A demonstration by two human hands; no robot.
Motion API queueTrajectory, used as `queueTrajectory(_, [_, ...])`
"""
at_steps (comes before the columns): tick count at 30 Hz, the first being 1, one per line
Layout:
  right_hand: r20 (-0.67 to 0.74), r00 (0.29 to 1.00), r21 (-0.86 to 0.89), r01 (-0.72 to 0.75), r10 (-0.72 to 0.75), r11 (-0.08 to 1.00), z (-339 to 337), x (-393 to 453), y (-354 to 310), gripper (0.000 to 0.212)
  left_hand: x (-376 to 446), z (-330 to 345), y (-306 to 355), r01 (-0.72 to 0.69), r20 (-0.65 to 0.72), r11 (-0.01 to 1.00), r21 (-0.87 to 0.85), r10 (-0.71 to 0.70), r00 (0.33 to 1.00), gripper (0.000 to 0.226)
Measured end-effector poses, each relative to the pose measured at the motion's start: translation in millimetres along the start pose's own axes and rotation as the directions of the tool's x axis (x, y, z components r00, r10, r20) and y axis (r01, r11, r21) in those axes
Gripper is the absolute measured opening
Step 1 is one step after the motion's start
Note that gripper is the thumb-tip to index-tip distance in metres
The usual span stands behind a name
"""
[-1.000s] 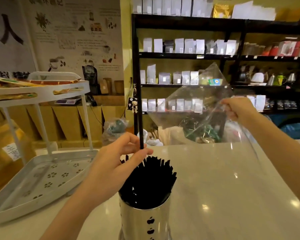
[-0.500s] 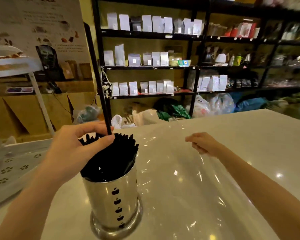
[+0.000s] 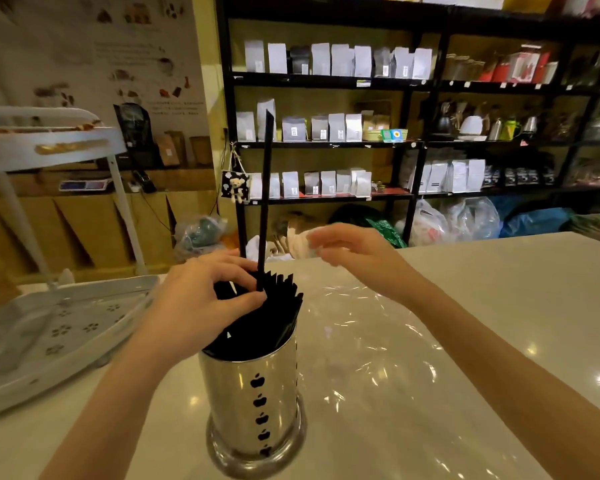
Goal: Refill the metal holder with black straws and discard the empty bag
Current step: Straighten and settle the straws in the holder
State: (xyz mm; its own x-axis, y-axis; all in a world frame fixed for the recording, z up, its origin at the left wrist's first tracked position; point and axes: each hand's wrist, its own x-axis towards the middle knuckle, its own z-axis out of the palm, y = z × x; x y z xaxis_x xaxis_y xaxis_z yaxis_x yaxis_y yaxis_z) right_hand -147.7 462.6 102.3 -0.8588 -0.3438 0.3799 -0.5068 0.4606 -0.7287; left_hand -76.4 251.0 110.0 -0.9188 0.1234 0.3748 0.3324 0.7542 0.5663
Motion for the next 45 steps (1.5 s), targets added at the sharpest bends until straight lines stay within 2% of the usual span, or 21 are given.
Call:
queueTrajectory(2, [0.048,0.990,0.260,0.113,-0.130,0.959,4.2,2.6,-45.0,0.032,0.5,-0.1,-0.2,-0.020,0.017,0.999,0.037,0.019,1.000,0.010])
queueTrajectory(5, [0.056,0.963,0.352,0.228,-0.263,0.908,9.2,5.7,-80.4,0.033,1.2,0.5,-2.8,-0.046,0.019,0.996,0.080,0.045,0.999,0.010])
queueTrajectory(11, [-0.143,0.939,0.301,0.342,-0.312,0.890,15.0,14.7,-95.6,0.025,3.7,1.6,-5.7,-0.068,0.029,0.990,0.122,0.065,0.997,0.014])
queueTrajectory(15, [-0.102,0.938,0.313,0.345,-0.330,0.885,15.5,14.4,-91.8,0.057,3.8,-3.9,-5.9,-0.065,0.082,0.998,0.018,0.063,0.995,0.005])
queueTrajectory(17, [-0.075,0.935,0.293,0.353,-0.347,0.888,21.1,12.7,-84.5,0.063,4.0,-6.7,-6.9,-0.068,0.057,0.994,-0.085,0.073,0.996,0.009])
queueTrajectory(21, [-0.081,0.932,0.239,0.362,-0.353,0.901,34.9,6.7,-67.5,0.046,5.3,-8.2,-10.3,-0.058,-0.056,0.973,-0.225,0.047,0.997,0.014])
queueTrajectory(26, [-0.067,0.936,0.107,0.350,-0.345,0.931,48.6,-4.0,-43.9,0.023,1.9,-6.5,-14.8,-0.077,-0.027,0.962,-0.260,0.072,0.997,0.016])
queueTrajectory(28, [-0.060,0.926,0.048,0.377,-0.374,0.925,49.5,-6.5,-37.1,0.015,-1.1,-6.0,-19.6,-0.082,-0.058,0.953,-0.293,0.068,0.996,0.015])
queueTrajectory(32, [-0.013,0.922,0.021,0.387,-0.387,0.922,48.1,-10.9,-27.1,0.020,-7.6,-7.3,-22.7,-0.064,-0.144,0.874,-0.482,-0.007,0.990,0.018])
queueTrajectory(33, [0.009,0.929,0.030,0.369,-0.369,0.929,47.4,-12.1,-26.6,0.020,-9.5,-8.4,-24.1,-0.061,-0.141,0.839,-0.540,-0.018,0.990,0.023])
queueTrajectory(35, [0.064,0.950,0.091,0.299,-0.305,0.950,44.9,-14.0,-25.7,0.018,-11.1,-9.9,-33.2,-0.054,-0.094,0.814,-0.579,-0.001,0.996,0.048])
queueTrajectory(39, [0.175,0.968,0.305,0.120,-0.180,0.945,36.4,-16.8,-22.9,0.034,-14.0,-8.5,-60.6,0.003,0.113,0.819,-0.574,0.076,0.991,0.106])
queueTrajectory(42, [0.339,0.934,0.326,-0.004,-0.113,0.945,36.2,-18.3,-11.7,0.099,-19.8,-5.5,-72.6,0.064,0.259,0.818,-0.572,0.107,0.960,0.132])
queueTrajectory(45, [0.474,0.879,0.248,-0.073,-0.055,0.966,47.3,-22.5,-2.5,0.134,-24.3,-1.0,-74.0,0.074,0.335,0.856,-0.512,0.120,0.934,0.134])
